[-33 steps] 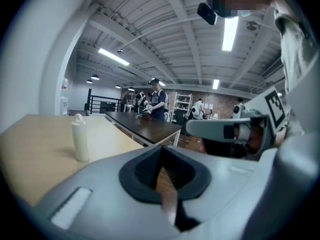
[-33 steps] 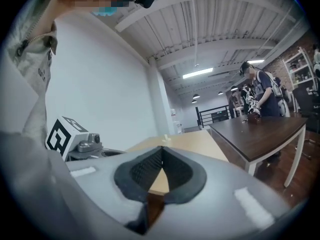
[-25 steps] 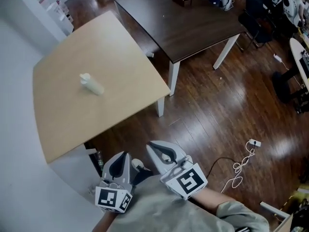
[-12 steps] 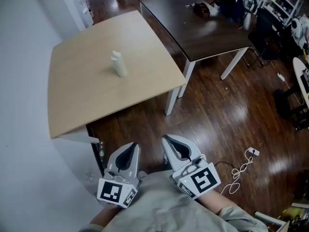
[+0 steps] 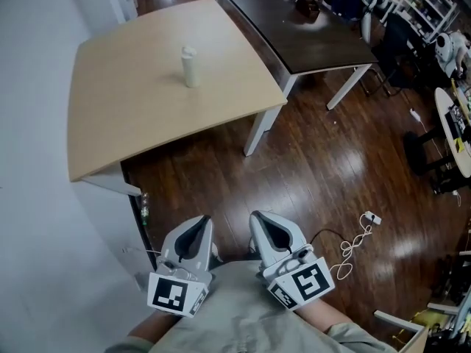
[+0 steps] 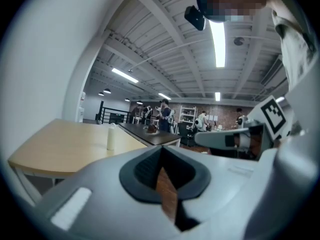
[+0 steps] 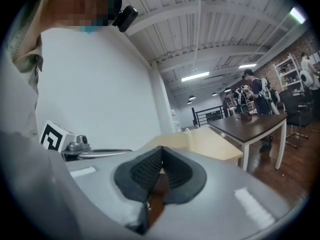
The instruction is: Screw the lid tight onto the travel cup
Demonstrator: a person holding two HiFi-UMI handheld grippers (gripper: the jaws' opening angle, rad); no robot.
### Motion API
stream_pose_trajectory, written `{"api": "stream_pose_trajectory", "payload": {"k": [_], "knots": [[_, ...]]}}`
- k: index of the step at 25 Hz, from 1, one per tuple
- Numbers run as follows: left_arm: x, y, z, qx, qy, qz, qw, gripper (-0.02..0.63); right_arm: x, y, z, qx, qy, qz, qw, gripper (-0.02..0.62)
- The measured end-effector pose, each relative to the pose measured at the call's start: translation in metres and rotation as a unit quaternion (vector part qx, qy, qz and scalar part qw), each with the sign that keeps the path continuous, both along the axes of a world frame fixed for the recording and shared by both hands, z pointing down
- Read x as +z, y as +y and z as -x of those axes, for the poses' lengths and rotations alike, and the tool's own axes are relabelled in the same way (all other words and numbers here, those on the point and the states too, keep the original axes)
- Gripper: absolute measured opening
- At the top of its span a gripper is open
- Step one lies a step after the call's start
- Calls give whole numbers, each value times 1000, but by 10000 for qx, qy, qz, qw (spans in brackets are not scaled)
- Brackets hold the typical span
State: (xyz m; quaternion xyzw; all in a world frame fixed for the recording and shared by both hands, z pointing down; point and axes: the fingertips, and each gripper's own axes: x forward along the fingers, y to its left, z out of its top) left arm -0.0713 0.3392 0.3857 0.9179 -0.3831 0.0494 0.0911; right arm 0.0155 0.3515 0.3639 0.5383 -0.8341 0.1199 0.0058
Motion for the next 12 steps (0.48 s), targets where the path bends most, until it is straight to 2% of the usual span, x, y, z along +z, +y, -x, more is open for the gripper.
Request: {"api": "stream_pose_trajectory", "payload": {"k": [7,12], "knots": [[-6,24,-28,-311,62,-51,9995,2,14,34,-23,-314,111,40,9994,0],[12,55,-70,-451,16,183,9988,2,29,57,-52,-544,62,159,9984,0]]}}
